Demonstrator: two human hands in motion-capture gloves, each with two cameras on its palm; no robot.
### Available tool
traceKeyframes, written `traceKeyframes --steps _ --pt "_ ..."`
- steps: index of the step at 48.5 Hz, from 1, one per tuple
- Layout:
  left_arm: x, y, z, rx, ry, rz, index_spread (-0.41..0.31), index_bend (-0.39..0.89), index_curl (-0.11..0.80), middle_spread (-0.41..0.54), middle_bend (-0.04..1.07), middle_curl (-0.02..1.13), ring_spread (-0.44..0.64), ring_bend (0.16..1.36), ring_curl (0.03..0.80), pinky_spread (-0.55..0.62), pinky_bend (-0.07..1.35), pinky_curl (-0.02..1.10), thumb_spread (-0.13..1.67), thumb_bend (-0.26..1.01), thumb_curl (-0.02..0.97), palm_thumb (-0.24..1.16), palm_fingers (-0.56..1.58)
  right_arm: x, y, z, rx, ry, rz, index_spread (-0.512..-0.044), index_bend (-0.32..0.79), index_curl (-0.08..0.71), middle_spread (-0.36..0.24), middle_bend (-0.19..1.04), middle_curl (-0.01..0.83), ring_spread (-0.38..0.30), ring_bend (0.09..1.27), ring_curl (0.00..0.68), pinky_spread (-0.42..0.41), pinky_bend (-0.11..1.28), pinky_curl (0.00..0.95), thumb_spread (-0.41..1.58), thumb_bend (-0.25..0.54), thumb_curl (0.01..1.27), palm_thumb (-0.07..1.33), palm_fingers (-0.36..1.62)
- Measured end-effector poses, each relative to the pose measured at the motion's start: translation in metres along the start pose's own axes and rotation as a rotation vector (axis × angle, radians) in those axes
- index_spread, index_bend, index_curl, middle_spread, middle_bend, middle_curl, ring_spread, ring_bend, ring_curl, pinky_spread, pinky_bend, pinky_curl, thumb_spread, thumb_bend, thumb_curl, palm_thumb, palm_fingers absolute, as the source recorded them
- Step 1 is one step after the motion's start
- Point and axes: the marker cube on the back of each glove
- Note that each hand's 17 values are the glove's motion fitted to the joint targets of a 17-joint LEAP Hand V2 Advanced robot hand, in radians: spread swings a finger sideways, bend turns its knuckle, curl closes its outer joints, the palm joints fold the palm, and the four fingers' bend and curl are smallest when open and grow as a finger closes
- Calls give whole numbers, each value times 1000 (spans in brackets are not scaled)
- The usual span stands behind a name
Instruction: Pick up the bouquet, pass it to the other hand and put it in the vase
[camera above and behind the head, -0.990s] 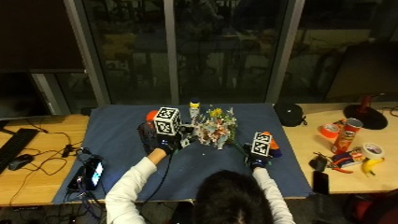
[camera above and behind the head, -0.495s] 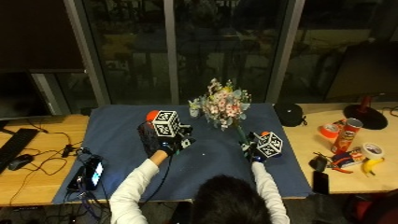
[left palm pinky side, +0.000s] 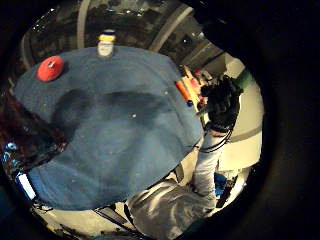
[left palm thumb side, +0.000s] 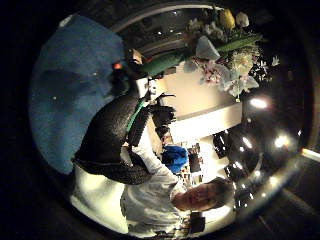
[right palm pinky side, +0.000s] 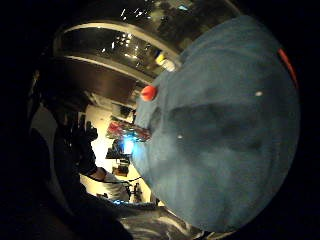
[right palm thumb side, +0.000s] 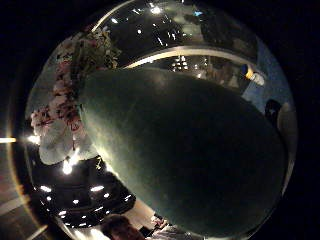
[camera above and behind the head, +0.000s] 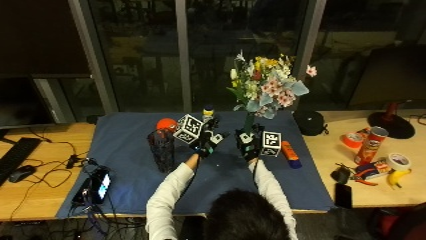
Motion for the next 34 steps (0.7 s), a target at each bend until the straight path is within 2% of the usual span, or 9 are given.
traceKeyframes --steps 7,13,17,21,24,28,29,31,34 --pt "36 -14 14 30 82 39 14 124 317 143 189 355 182 549 285 258 301 345 1054 -8 328 358 374 7 12 41 -2 54 -31 -214 454 533 -140 813 626 -181 968 543 -222 725 507 638 -22 610 1025 1395" --pt "54 -15 18 21 181 22 19 117 303 129 208 368 164 553 291 242 295 347 1028 -18 335 390 378 21 14 60 1 217 -227 -214 442 546 -138 815 625 -178 971 542 -220 725 505 598 -23 640 1028 1391" --pt "56 -16 20 33 186 47 21 123 297 113 225 377 148 555 294 237 277 344 1012 -17 340 412 400 24 21 75 -1 176 -217 -215 435 553 -137 816 623 -177 972 540 -220 729 506 584 -24 656 1026 1392" --pt "65 -13 19 99 276 119 12 127 293 82 251 386 122 553 294 215 261 341 1003 -16 344 434 453 16 25 90 -4 128 -371 -216 431 561 -137 818 622 -181 970 537 -222 724 505 580 -25 669 1022 1391" --pt "74 -13 18 185 355 249 -18 158 300 7 298 386 57 529 279 146 237 324 1001 -5 352 475 622 17 30 98 3 109 -350 -216 428 566 -140 815 618 -182 970 536 -222 720 502 577 -25 677 1020 1391" --pt "62 -13 18 264 304 109 -77 145 304 -95 338 386 -88 520 276 -43 311 334 1014 28 370 576 998 31 32 105 14 81 -246 -213 420 572 -140 820 616 -186 969 532 -230 707 496 607 -24 681 1016 1396" --pt "60 -14 17 286 297 103 -72 131 302 -95 324 383 -69 492 267 -15 260 316 1005 3 363 551 874 37 30 106 20 82 -265 -212 420 574 -140 818 614 -187 972 533 -231 707 496 601 -26 684 1013 1394" --pt "59 -18 15 342 309 143 -127 156 316 -155 362 417 -179 539 307 -161 354 361 1004 40 385 642 1190 43 29 108 34 82 -334 -214 414 575 -145 808 609 -189 970 531 -236 703 493 616 -30 684 1006 1391" --pt "66 -19 10 418 358 231 -183 172 337 -214 398 450 -260 598 350 -259 450 406 955 41 406 703 1389 37 33 113 34 68 -474 -214 398 574 -147 788 601 -191 971 528 -245 690 484 623 -33 681 998 1381"
